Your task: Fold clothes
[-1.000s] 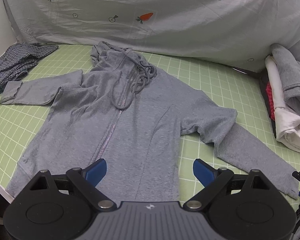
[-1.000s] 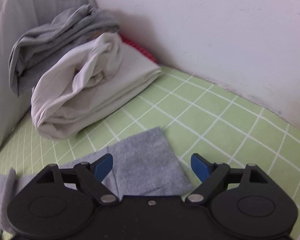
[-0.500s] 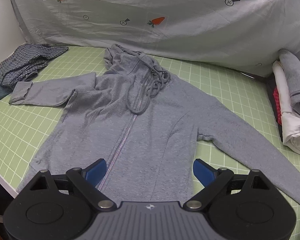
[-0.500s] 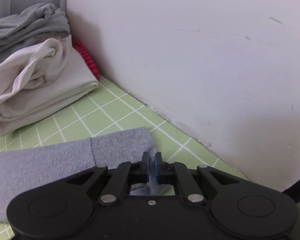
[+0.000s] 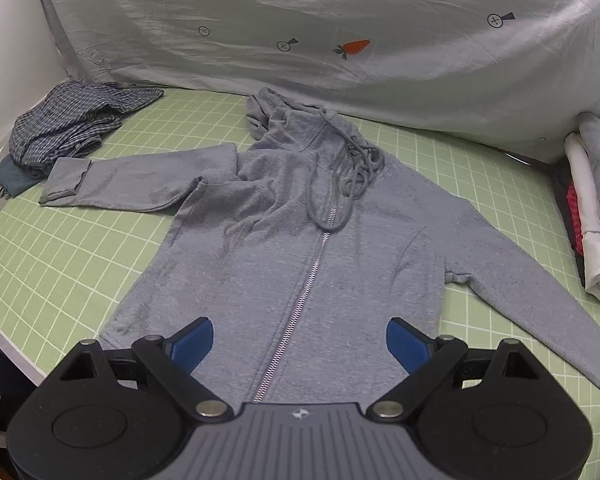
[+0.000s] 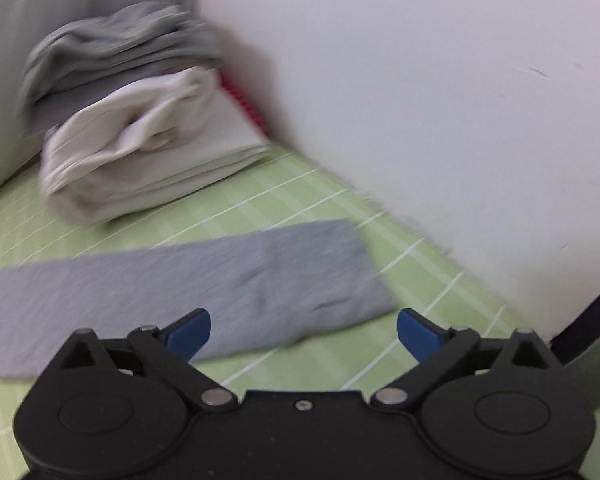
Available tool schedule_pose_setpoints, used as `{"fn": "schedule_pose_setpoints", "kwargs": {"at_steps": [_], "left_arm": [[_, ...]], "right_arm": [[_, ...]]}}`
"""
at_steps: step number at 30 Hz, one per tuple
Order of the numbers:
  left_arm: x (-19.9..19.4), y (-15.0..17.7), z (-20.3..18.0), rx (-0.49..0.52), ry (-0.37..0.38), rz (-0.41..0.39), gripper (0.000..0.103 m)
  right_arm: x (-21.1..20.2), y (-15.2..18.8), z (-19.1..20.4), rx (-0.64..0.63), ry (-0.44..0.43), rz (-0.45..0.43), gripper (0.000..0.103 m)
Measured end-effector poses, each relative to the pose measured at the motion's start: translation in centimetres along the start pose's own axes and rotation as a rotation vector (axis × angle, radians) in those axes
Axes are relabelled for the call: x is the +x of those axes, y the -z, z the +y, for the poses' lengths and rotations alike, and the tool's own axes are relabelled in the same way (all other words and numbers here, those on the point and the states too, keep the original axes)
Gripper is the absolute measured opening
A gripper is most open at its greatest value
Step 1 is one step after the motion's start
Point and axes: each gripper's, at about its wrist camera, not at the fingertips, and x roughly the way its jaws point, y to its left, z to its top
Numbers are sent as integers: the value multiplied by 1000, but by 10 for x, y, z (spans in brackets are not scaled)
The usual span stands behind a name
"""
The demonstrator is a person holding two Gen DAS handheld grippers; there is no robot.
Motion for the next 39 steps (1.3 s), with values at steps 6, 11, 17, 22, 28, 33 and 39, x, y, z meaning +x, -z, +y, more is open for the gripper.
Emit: {"fn": "schedule_pose_setpoints", "kwargs": {"at_steps": [6,11,17,22,28,33,39], "left_arm": [[14,-9,66,-35,26,2,93],[30,-28,152,-47,37,2,93],[59,-61,258,-32,-18,-30,93],[93,-95,323,-14,-61,-5,93],[141,-131,369,-10,-73,-7,92],[193,-158,383,5,-24,9,77],[242,-173,388,79,-11,56,74]], "right_arm": [[-48,46,85,-64,-124,50,101],[-89,86,185,-128,-195,76,101],[-132,135,309,-205,-296,81,101],[-143,164,378,-205,-303,154,101],[-142,174,426,-254,-208,194,101],[-131,167,446,-255,-115,204,103],[-127,163,453,-178,-69,235,103]]}}
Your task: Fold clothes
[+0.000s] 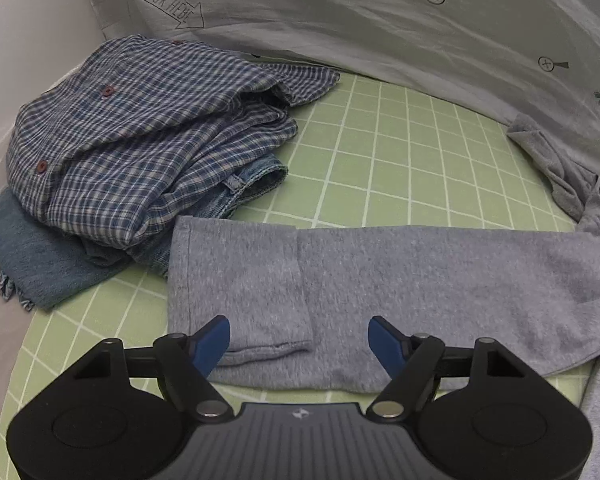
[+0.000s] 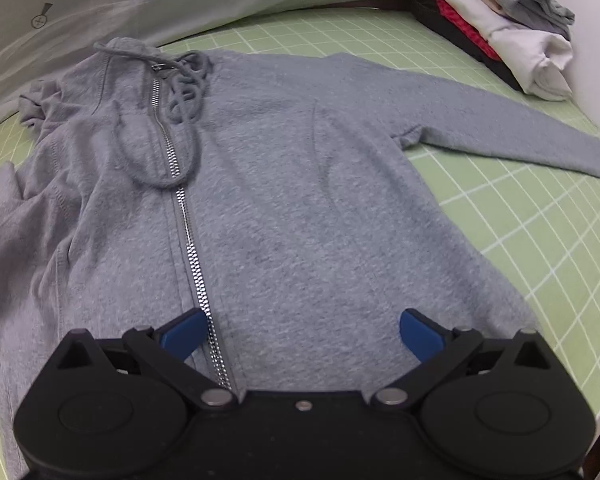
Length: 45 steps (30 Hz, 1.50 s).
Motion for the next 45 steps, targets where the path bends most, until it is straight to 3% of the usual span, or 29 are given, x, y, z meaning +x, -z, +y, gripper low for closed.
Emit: {"fn": "schedule_pose_setpoints", "kwargs": {"at_steps": [5,7,10,15,17,19,21,22,24,27,29,30,31,32,35,40,43,45], "left_arm": [[11,4,11,58,21,17,44],[8,5,22,38,17,8,14],[-8,6,54,-115,10,-33,14],[-53,22,126,-427,-173,-107,14],[-52,34,158,-591,-185,-63,15],[-41,45,180,-672,-200,7,20],[-34,50,187,-689,-180,40,31],[-32,52,188,-702,-164,50,46],[-27,54,189,-723,-146,58,63],[-23,51,181,-707,-161,52,66],[-21,48,175,-669,-184,48,63],[-21,48,172,-650,-198,46,50],[-22,48,170,-629,-217,42,21],[-23,50,172,-631,-213,37,15],[-29,58,179,-644,-194,24,14],[-53,83,207,-692,-312,2,14],[-63,102,219,-800,-282,2,17],[-71,113,217,-810,-251,10,23]], "right_arm": [[-1,1,4,35,31,5,103],[-1,1,5,40,40,6,103],[-2,0,7,38,49,8,103],[-1,-1,7,51,55,16,103],[-1,0,6,62,55,14,103],[-1,1,6,74,53,14,103],[-1,0,5,76,52,18,103],[-1,0,6,77,53,20,103],[-1,0,6,81,57,21,103],[-1,0,6,96,60,26,103],[-1,0,6,96,61,27,103],[-1,0,6,94,60,28,103],[-1,0,5,91,59,27,103],[-1,0,5,87,57,26,103],[-1,1,4,85,50,22,103],[-1,3,2,73,32,8,103],[-1,3,-2,57,8,0,103],[-2,1,-5,34,-16,3,103]]}}
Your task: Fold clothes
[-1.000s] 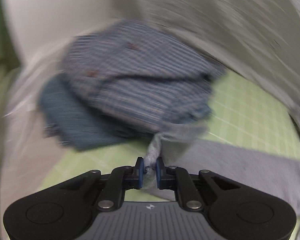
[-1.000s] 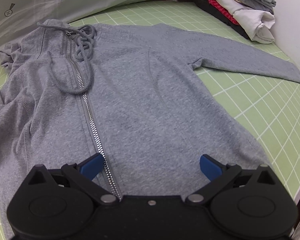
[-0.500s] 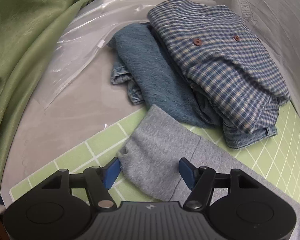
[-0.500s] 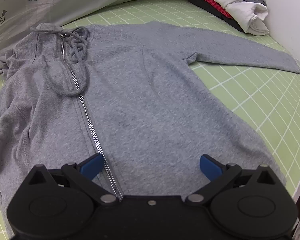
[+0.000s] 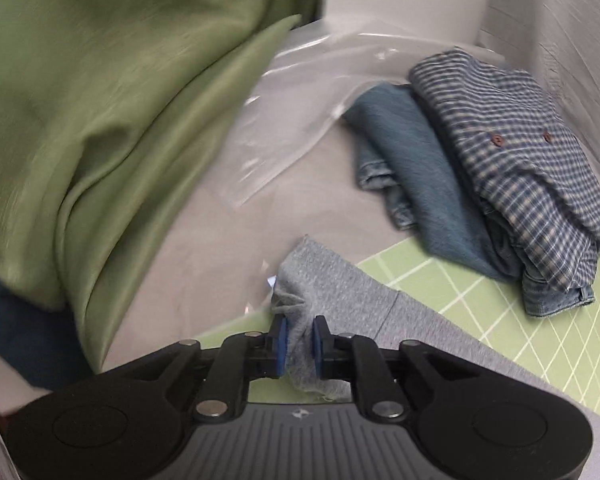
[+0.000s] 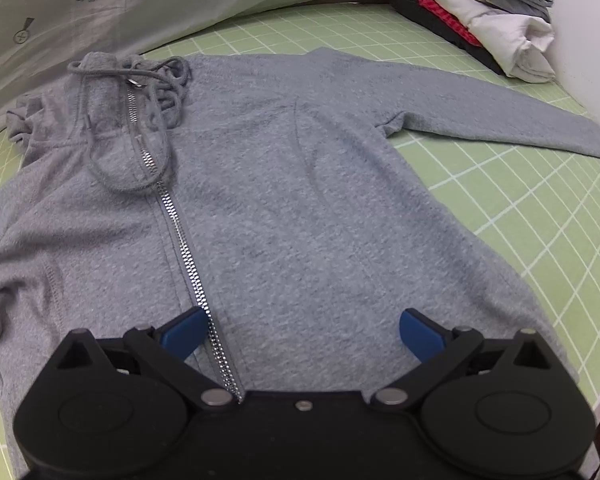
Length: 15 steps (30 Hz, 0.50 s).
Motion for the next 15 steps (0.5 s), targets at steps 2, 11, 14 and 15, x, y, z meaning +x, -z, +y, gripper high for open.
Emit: {"fn": "schedule_pose_setpoints", "kwargs": {"at_steps": [2,11,14,15], "left_arm": [[-14,11,2,25,12,-15,32],[-82,82,-39,333,240,-63,71],[-97,111,-60,392,318,-13,71],[-103,121,-67,406,339,-7,71]], "right_arm": [[-6,0,-8,2,-56,-20,102],[-41,23,-72,-32,-39,-92,102],[-44,30,-97,-29,-18,-72,102],[-44,32,-104,-37,-12,-66,102]]}}
